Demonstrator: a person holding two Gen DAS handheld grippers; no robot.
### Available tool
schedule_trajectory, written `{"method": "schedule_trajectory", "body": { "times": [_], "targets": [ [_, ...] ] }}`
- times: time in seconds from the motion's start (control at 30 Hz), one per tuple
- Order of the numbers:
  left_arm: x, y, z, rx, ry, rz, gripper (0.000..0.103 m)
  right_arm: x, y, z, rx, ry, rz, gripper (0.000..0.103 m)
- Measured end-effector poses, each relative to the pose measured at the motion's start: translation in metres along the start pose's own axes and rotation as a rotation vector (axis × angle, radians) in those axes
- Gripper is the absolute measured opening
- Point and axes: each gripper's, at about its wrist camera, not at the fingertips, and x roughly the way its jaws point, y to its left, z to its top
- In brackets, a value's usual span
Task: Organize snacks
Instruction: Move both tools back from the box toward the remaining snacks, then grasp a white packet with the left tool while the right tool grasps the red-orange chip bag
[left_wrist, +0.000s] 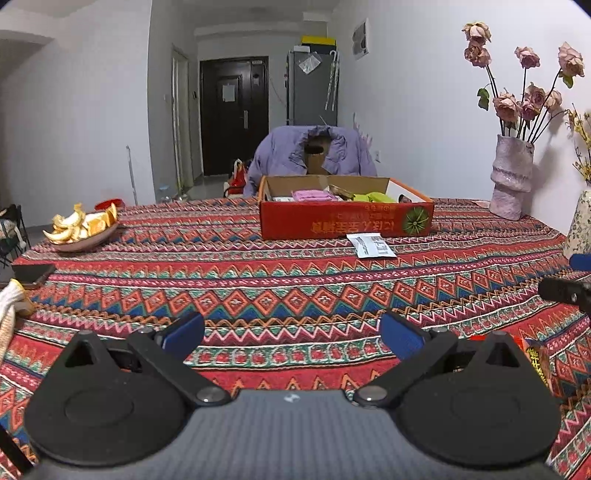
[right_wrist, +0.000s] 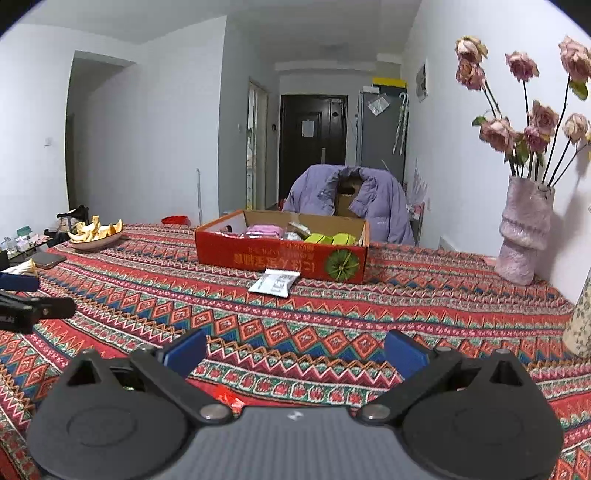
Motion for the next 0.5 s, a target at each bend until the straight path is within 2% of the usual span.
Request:
{"method": "schedule_trajectory", "body": {
  "times": [0.13,0.23,0.37,0.5],
  "targets": [
    [0.005,-0.003,0.002,0.020,0.017,-0.011,0.103,-0.007,-0.003,-0.005,0.011,0.039,0.092,0.103],
    [0.014,-0.002,0.002,0.025,0.051,-0.007,0.103,-0.015,0.003,-0.018,0.031,0.084,0.104,0.103],
    [0.023,-0.001,0.003,0.026,0.069,0.004,0.103,-0.025,0.011,-0.045,0.171,0.177,0.180,0.103],
    [0.031,0.000,0.006,0.010,0.078,-0.003,0.103,-0.023,0.024,-0.062,0.260,0.200,0.218,0.103]
  ]
}}
